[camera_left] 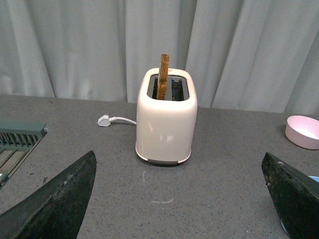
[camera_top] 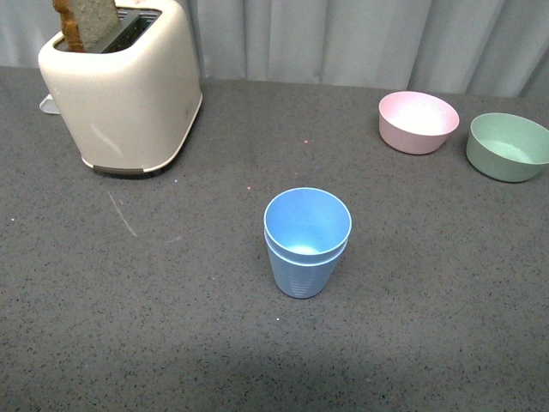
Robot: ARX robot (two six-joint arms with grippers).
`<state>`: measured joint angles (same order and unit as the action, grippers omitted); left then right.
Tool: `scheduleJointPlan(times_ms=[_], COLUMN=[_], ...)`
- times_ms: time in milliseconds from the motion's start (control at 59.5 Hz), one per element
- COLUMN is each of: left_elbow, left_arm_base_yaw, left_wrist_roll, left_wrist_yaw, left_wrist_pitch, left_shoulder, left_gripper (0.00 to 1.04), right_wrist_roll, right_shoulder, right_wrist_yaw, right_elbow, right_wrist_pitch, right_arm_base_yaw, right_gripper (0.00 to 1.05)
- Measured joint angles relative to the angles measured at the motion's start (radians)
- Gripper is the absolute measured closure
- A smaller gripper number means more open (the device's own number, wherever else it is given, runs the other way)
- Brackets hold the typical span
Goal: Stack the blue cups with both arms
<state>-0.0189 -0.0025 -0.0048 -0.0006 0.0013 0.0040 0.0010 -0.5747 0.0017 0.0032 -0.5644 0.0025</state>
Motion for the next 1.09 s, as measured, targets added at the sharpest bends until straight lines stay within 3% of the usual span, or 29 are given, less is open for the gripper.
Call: scheduleJointPlan(times_ms=[958,1092], left_elbow=[0.0,0.0], left_arm_base_yaw=[0.0,0.0], left_wrist_roll=[0.0,0.0], left_wrist_yaw=[0.0,0.0], left_wrist_pitch=[0.0,0.0], left_shoulder=[0.0,0.0], left_gripper=[0.07,0.07], right_wrist_roll=[0.0,0.0], right_shoulder=[0.401,0.547], right_wrist_yaw=[0.0,-0.002], right_elbow=[0.0,0.0], right_wrist_pitch=[0.387,0.556], right_arm_base_yaw=[0.0,0.0], right_gripper=[1.04,1.04])
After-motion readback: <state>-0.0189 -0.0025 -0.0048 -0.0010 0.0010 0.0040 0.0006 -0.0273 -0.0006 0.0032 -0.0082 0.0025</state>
